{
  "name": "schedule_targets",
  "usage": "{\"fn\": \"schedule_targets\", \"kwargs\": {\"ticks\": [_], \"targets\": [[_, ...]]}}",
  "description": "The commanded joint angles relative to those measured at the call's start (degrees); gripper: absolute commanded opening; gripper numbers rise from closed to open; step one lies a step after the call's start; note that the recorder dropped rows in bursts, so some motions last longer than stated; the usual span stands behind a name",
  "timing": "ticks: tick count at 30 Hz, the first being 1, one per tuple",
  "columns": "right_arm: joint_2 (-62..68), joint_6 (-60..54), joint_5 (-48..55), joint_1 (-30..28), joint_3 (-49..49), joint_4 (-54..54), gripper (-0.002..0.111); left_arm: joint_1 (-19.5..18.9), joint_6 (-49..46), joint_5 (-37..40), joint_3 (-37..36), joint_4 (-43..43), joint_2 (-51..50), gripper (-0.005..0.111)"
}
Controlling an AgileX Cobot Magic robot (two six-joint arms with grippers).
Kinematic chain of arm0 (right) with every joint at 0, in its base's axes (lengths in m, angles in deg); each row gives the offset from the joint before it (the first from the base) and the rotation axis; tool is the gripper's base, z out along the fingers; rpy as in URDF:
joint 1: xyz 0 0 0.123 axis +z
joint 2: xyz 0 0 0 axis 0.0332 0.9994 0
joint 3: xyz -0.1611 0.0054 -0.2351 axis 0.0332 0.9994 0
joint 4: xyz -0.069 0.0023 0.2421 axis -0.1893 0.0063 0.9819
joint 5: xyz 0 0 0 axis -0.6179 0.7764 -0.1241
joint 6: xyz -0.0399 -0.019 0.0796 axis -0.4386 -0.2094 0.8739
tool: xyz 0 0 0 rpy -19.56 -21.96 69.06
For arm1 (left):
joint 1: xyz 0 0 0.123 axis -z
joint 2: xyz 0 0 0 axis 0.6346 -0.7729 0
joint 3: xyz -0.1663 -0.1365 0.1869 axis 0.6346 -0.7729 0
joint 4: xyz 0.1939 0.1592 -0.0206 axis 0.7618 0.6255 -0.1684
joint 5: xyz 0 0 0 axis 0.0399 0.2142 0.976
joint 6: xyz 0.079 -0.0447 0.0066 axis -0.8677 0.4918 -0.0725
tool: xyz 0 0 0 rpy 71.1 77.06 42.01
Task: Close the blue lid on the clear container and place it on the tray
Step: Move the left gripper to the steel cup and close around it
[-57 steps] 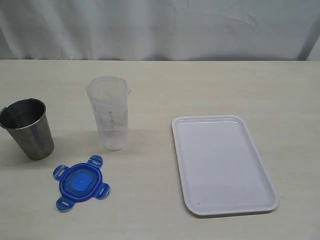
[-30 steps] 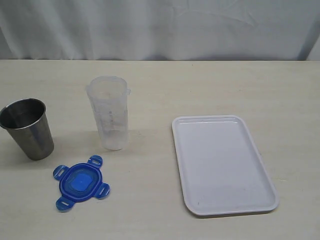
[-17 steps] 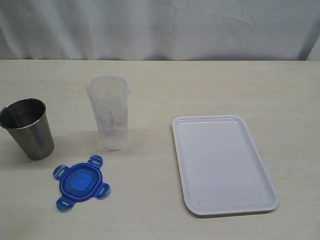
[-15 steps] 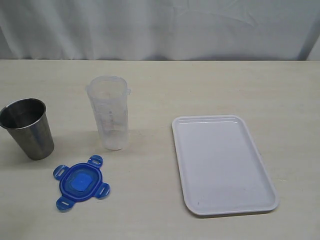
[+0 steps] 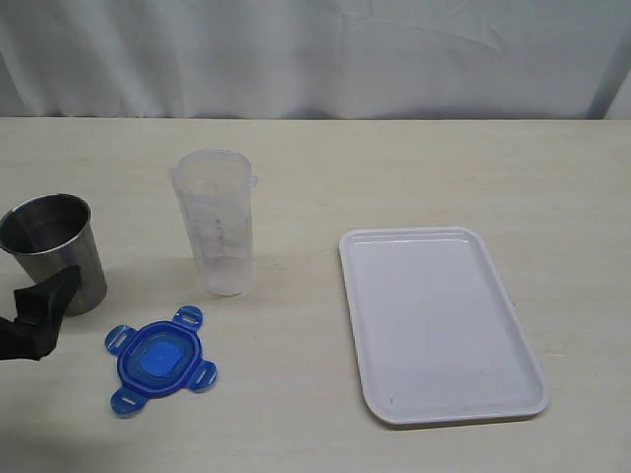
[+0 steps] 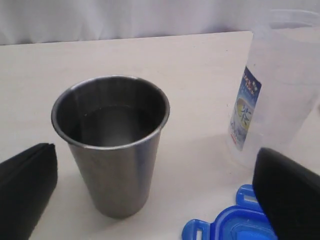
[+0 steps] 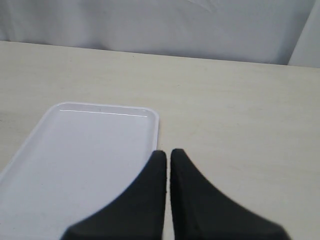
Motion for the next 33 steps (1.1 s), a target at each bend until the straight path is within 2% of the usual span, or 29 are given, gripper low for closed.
{"fn": "schedule_targets", "kwargs": {"ticks": [1,12,33], "targets": [[-0.21,-0.16,-0.18,-0.45,0.04,-0.32,0.004,-0.12,-0.95,-7.12,0.36,-0.50,-6.87,0.105],[-0.21,-0.16,-0.18,-0.45,0.04,-0.32,0.004,-0.12,-1.96,-18.64,0.59,-4.98,-20.94,0.105],[-0.21,-0.16,-0.18,-0.45,0.04,-0.32,0.004,-0.12,-2.41,-19.60,8.58,-7.72,-35.79,0.105]]}}
